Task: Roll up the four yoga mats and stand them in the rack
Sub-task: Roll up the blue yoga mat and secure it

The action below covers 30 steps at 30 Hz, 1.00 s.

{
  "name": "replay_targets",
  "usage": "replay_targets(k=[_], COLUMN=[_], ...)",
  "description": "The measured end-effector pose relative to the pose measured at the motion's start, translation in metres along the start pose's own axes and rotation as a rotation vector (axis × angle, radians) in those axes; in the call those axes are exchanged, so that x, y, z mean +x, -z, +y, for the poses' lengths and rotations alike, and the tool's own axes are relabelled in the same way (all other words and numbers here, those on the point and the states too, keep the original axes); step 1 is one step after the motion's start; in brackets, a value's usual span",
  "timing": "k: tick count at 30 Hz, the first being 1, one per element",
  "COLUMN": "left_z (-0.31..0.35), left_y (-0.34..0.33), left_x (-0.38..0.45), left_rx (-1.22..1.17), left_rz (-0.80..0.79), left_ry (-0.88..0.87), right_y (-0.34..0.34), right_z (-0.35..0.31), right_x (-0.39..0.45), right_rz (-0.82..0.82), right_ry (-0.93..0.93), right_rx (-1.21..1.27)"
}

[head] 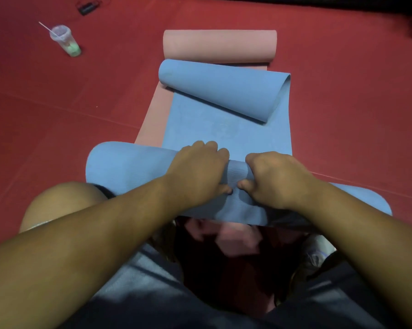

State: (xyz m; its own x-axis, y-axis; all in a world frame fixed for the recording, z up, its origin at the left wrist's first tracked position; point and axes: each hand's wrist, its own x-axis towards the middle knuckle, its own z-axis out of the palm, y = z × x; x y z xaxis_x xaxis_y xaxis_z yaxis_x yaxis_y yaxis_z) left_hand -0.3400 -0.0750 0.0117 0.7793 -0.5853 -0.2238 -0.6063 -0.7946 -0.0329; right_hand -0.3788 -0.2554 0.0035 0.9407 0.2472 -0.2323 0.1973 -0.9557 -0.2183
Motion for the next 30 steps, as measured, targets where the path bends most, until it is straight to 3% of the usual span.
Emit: replay_targets(k=[10, 13, 18, 21, 25, 27, 30], left_z=[0.005, 0.000, -0.001, 0.000, 0.015, 0.023, 0.016], left_y=[0.009, 0.007, 0.013, 0.018, 0.004, -0.007, -0.010], left_x=[0.007, 0.010, 0.015, 0.011, -0.009, -0.014, -0.005], left_rx=[-0.061, -0.115, -0.237, -0.159, -0.027, 0.035, -0.067], left_rz=[-0.075, -0.178, -0.456, -0.419, -0.158, -0.117, -0.263], left_ry=[0.065, 0.046, -0.037, -0.061, -0.118, -0.137, -0.101], right_y=[0.008, -0.001, -0.003, -0.001, 0.003, 0.001, -0.009], right_z=[-0.006, -0.011, -0.015, -0.011, -0.005, -0.005, -0.005], right_x=[-0.009, -0.014, -0.015, -0.007, 0.000, 0.000, -0.008], right_rz=[0.082, 0.079, -0.063, -0.201, -0.366, -0.357, -0.189], right_ry=[0.025, 0.020, -0.037, -0.053, -0.042, -0.010, 0.024], right_rx=[-0.083, -0.014, -0.001, 0.061, 0.234, 0.221, 0.113])
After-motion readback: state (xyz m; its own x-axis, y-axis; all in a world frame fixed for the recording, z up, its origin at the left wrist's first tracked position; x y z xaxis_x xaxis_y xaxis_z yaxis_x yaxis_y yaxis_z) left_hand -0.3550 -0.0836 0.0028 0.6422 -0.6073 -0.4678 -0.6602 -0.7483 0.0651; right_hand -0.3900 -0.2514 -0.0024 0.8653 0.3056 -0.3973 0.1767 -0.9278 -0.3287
